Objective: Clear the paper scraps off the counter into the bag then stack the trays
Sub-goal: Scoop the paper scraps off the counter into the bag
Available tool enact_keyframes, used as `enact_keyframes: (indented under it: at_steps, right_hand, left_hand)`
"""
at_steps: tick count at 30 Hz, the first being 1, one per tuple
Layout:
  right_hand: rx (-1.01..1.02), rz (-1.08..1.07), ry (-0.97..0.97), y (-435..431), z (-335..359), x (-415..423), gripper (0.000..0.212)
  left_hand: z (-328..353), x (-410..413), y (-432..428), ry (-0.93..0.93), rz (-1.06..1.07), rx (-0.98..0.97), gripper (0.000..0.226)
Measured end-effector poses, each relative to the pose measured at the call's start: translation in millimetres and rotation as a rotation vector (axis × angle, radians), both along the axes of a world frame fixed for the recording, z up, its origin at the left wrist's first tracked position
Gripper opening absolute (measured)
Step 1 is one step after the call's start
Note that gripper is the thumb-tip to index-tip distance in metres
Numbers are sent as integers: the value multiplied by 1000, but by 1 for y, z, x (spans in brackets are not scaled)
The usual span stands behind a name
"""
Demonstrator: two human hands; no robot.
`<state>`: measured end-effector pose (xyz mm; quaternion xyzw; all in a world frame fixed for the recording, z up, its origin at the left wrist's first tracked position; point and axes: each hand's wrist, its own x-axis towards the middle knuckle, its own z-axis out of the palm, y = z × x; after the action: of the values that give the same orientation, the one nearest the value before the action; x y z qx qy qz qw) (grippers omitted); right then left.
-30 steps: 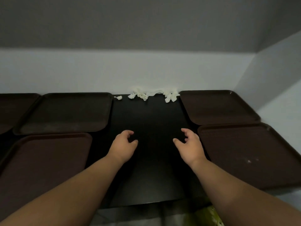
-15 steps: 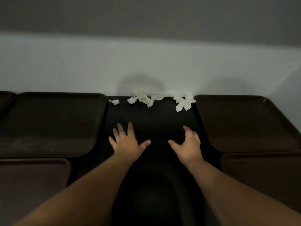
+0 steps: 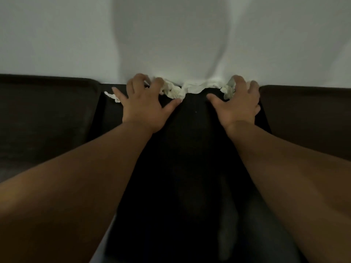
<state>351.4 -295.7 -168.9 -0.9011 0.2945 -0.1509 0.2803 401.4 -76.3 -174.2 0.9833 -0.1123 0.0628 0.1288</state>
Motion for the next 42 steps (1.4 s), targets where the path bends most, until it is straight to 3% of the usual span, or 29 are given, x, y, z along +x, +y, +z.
enact_keyframes:
  at_steps: [3, 11, 16, 19, 23, 27, 30, 33, 36, 39, 42]
  right_hand:
    - [-57, 53, -46, 0, -1, 6, 65]
    - [-186, 181, 50, -4, -3, 11, 32]
    - [-108, 199, -39, -5, -5, 9, 24]
    - [-22, 200, -73, -6, -3, 10, 16]
    - [37, 209, -58, -8, -2, 7, 4]
    - [-25, 310, 32, -10, 5, -6, 23]
    - [105, 310, 43, 1, 16, -42, 27]
    - [206, 277, 80, 20, 23, -94, 13]
    - [245, 268, 110, 43, 30, -152, 8]
    - [318, 241, 111, 64, 33, -210, 5]
    - [451, 168, 92, 77, 32, -261, 6]
  left_hand:
    - [-1, 1, 0, 14, 26, -7, 70]
    - [-2, 4, 1, -8, -4, 31, 39]
    - [-3, -7, -1, -116, 77, 43, 28]
    - [-3, -8, 1, -57, 160, 42, 25]
    - [-3, -6, 2, -59, 33, -60, 19]
    - [7, -37, 1, 3, -58, -31, 20]
    - [12, -79, 4, 40, -112, -24, 20]
    - [13, -127, 7, 132, -140, -87, 15]
    - [15, -175, 10, 158, -125, -237, 10]
    - [30, -221, 14, 299, -104, -401, 9]
    - [43, -260, 18, 379, -118, -460, 13]
